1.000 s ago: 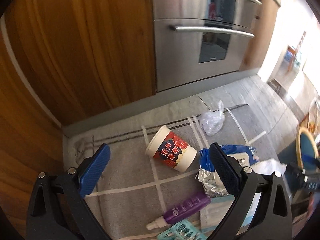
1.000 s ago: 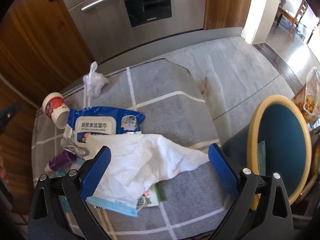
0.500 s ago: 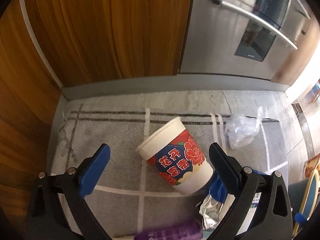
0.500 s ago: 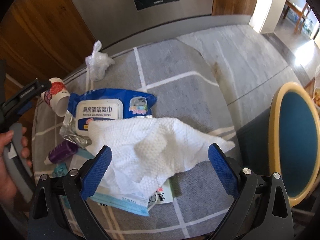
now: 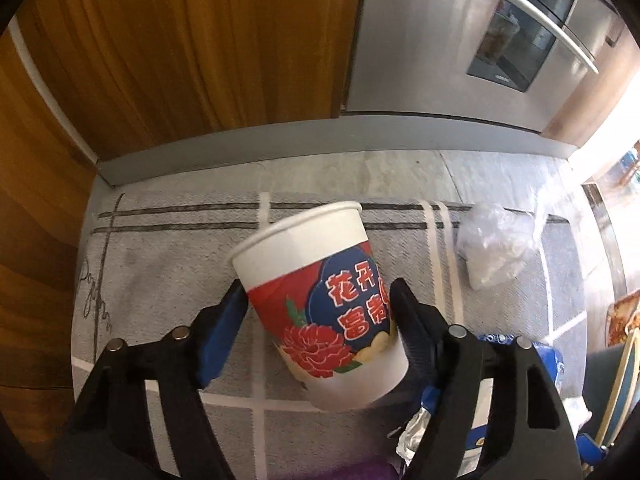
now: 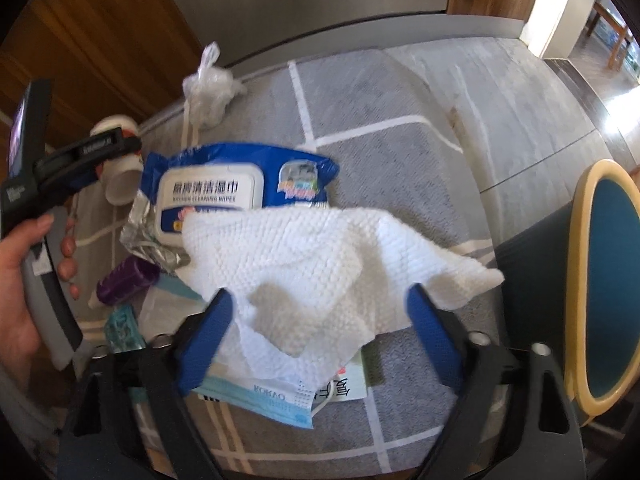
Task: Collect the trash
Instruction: 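Grasp the red-and-white paper cup with the left tool while the right tool grasps the white wipe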
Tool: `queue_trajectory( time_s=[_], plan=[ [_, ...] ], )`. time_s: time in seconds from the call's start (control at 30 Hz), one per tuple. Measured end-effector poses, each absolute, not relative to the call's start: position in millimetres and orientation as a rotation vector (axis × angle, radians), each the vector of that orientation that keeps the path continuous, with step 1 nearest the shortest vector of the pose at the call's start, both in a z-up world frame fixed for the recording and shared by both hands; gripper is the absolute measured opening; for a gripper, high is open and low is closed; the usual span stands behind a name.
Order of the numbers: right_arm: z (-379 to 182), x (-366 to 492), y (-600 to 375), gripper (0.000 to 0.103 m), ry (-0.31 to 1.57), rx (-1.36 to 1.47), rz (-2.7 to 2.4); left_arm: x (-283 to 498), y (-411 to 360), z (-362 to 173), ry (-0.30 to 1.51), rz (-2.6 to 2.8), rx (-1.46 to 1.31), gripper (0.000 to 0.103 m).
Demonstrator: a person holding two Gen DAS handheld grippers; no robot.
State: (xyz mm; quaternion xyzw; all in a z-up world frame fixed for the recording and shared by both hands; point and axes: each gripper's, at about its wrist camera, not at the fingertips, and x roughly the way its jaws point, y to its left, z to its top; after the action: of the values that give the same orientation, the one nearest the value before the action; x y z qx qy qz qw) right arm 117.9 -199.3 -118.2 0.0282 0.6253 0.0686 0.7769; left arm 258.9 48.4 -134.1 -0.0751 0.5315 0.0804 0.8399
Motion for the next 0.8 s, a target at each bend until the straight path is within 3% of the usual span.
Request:
queue_trajectory(
  time_s=[0.17,0.23,0.33,0.43,0.8],
  plan=[
    [-121.4,116.2,-194.4,0.051,1.376,0.041,0.178,256.9,45.6,-132.0,1.124,0.157,-0.149,0.067],
    [-121.9,114.8,-193.5,0.033,1.381,0.035,0.190,256.9,45.2,-131.6,1.128,0.154,-0.147,0.065],
    [-120.8,111.4,-189.4,0.013,1.374,-0.011,0.199,255.1,40.2,-127.6,1.134,0.145,-0.133,0.062],
    [-115.4,110.3,-186.0,0.007,1.359,-0.022,0.209,252.6,40.0,-122.5,1.126,0.137,-0.137,0.059],
    [-78.2,99.7,-190.8,0.006,1.239,-0.047,0.214,215.4,33.8,-67.6,1.011,0.079,-0.106,0.054]
  ],
)
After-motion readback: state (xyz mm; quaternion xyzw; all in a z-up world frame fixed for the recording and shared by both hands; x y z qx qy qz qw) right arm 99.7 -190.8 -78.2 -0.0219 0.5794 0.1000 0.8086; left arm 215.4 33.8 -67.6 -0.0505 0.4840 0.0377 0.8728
